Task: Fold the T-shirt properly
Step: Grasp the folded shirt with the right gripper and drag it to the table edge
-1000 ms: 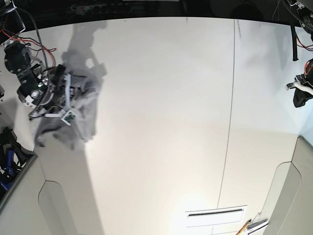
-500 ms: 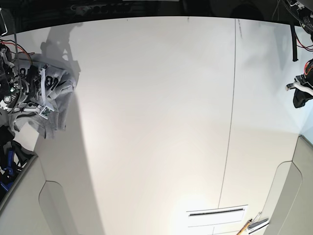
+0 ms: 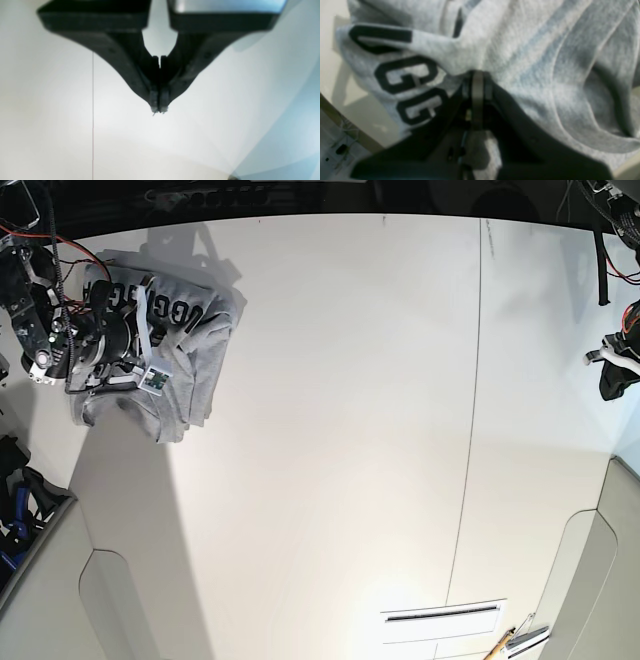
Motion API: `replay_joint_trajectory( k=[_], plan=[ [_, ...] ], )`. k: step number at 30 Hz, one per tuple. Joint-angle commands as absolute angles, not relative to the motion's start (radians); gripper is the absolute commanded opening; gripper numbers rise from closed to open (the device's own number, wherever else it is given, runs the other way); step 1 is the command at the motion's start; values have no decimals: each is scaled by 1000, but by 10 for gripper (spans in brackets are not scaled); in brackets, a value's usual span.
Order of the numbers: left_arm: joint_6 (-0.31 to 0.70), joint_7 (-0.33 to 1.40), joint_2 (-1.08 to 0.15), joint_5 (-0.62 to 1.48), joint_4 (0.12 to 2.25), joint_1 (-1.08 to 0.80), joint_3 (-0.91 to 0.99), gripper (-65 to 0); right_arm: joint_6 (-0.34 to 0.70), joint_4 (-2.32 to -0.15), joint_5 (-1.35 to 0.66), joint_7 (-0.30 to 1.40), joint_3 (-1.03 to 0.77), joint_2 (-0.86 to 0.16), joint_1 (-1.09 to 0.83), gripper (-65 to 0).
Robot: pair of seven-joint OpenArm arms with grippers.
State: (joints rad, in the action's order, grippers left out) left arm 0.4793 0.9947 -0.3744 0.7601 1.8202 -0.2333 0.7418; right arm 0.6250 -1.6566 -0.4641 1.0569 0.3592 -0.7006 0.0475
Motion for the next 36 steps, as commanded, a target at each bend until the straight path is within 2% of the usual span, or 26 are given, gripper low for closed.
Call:
replay_joint_trajectory(
  k=[1, 7, 15, 20, 30, 36],
  plan=[
    [483, 976, -394, 774, 1836, -228, 748, -650, 634, -1663, -464, 1066, 357, -717, 54, -650],
    [483, 975, -394, 774, 1836, -228, 748, -650, 651, -1664, -372, 1019, 425, -718, 56, -650],
    [483, 975, -394, 773, 1836, -228, 748, -650, 651, -1663, -164, 958, 661, -721, 108, -650],
    [483, 976, -394, 764, 1836, -228, 748, -650, 650, -1663, -118, 924, 772, -780, 179, -650],
    [483, 975, -394, 758, 1836, -228, 748, -650, 647, -1663, -139, 914, 796, -916, 216, -650],
    [483, 965, -394, 758, 1836, -228, 748, -650, 628, -1664, -139, 908, 796, -933, 225, -650]
  ],
)
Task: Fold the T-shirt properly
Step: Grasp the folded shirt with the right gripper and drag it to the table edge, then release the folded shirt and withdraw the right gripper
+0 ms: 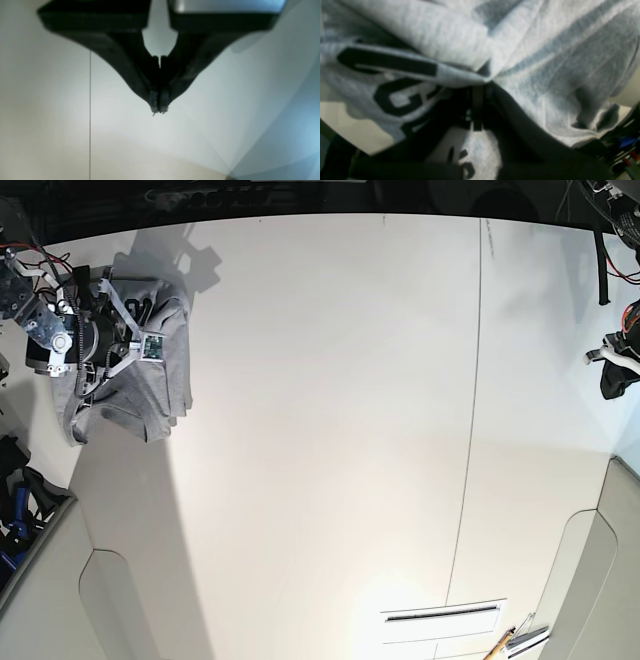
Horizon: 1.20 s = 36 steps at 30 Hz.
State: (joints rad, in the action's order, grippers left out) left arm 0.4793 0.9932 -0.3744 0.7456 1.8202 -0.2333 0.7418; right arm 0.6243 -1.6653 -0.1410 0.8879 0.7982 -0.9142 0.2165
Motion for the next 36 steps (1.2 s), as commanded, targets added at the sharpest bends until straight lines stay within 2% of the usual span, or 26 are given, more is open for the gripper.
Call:
replay_joint_trajectory(
  k=[1, 12, 17, 20, 24, 28, 36],
  plan=[
    [484, 965, -394, 758, 1836, -228, 748, -650, 625, -1664, -139, 908, 796, -933, 231, -650],
    [484, 963, -394, 758, 1836, -228, 748, -650, 608, -1664, -238, 908, 781, -933, 492, -650],
    [499, 945, -399, 758, 1836, -228, 748, -650, 592, -1666, -356, 908, 773, -921, 614, -650],
    [505, 943, -421, 757, 1836, -228, 749, -650, 577, -1674, -422, 910, 728, -896, 625, -650],
    [513, 949, -458, 761, 1836, -244, 792, -650, 572, -1711, -490, 920, 616, -875, 553, -650],
    [514, 978, -480, 854, 1837, -288, 907, -650, 572, -1799, -518, 929, 482, -869, 409, -650],
    [638, 1111, -482, 1160, 1837, -484, 1151, -650, 571, -2053, -521, 963, 222, -830, -2, -650]
  ],
)
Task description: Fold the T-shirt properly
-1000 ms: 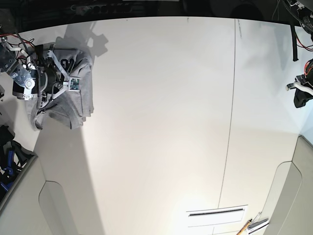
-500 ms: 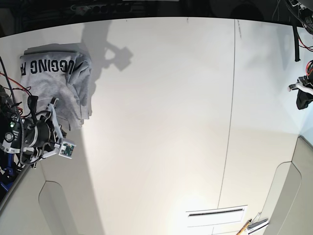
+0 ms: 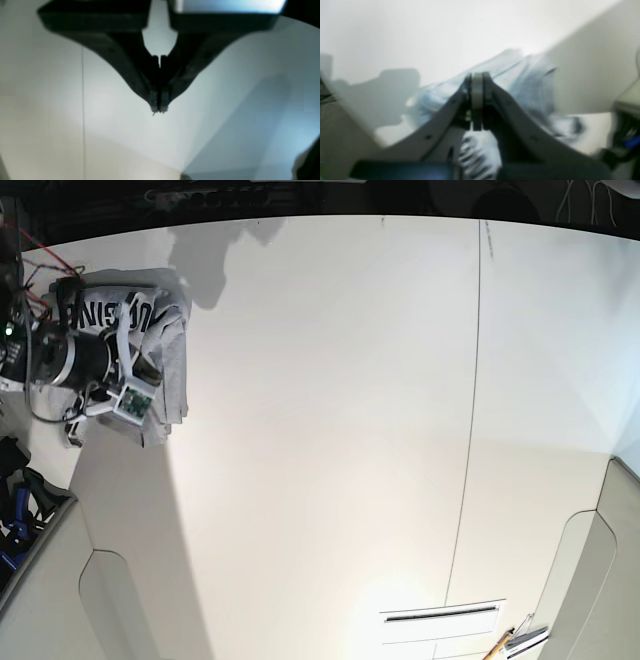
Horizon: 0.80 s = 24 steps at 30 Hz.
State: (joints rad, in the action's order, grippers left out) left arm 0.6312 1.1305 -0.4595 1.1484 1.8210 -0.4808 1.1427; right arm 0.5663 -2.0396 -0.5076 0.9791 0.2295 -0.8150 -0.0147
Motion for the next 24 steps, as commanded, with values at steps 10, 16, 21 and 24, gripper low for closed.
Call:
replay_joint_trajectory(
  k=[10, 16, 21, 24],
  plan=[
    [698, 1301, -482, 1484, 1837, -885, 1275, -650, 525, -2356, -547, 1023, -53, -708, -601, -650],
    [698, 1352, -484, 1484, 1837, -1169, 1261, -650, 520, -2356, -576, 1122, -81, -667, -976, -650],
    [698, 1396, -524, 1484, 1811, -1309, 1090, -650, 527, -2188, -538, 1092, -80, -678, -1180, -650],
    [698, 1280, -584, 1373, 1710, -1309, 890, -650, 558, -1971, -470, 1026, -69, -679, -1180, -650]
  ],
)
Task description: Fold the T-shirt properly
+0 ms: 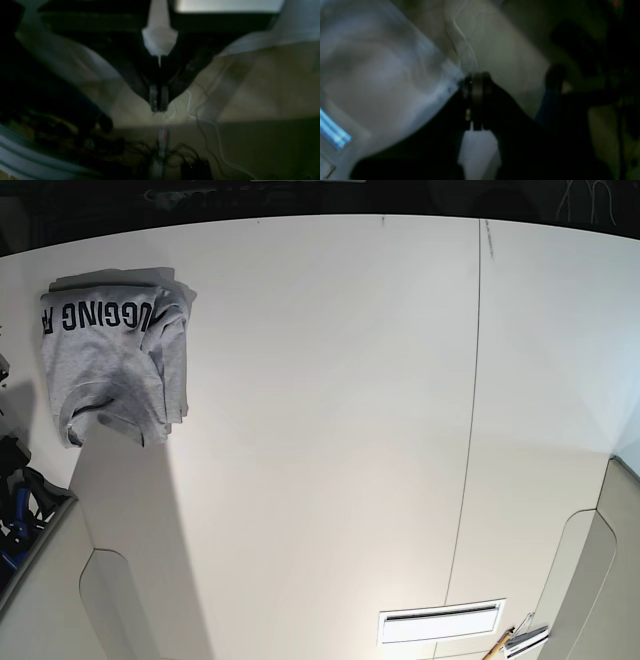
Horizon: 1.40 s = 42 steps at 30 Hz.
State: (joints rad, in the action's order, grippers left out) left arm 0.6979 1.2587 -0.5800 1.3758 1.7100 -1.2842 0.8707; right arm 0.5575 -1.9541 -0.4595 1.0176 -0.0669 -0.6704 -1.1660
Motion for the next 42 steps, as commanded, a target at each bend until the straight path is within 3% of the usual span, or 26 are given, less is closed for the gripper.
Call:
replay_joint_trajectory(
  k=[1, 6, 9, 11, 17, 20, 24, 28, 34, 42],
  plan=[
    [698, 1209, -611, 1320, 1663, -1309, 812, -650, 558, -1883, -448, 991, -65, -679, -1165, -650],
    [698, 666, -735, 979, 1401, -1292, 387, -650, 557, -1385, -419, 825, -39, -678, -991, -650],
    [698, 410, -736, 762, 1263, -1136, 153, -650, 553, -1090, -419, 598, 0, -671, -836, -650],
    [698, 324, -702, 638, 1167, -1008, 19, -650, 548, -922, -419, 466, 22, -642, -732, -650],
    [521, 123, -495, 396, 819, -626, -265, -650, 534, -610, -430, 308, 60, -477, -446, -650],
    [447, 101, -354, 346, 646, -456, -350, -650, 408, -537, -430, 277, 82, -373, -303, -650],
    [379, 61, -206, 262, 487, -292, -393, -650, 287, -512, -413, 278, 86, -239, -163, -650],
    [337, 55, -150, 207, 444, -203, -392, -650, 222, -512, -306, 284, 86, -151, -96, -650],
    [212, 50, -150, 194, 444, -107, -345, -650, 142, -514, -292, 283, 84, -136, -54, -650],
    [249, 47, -149, 195, 444, -80, -65, -650, 134, -526, -297, 280, 83, -129, -53, -650]
  ],
)
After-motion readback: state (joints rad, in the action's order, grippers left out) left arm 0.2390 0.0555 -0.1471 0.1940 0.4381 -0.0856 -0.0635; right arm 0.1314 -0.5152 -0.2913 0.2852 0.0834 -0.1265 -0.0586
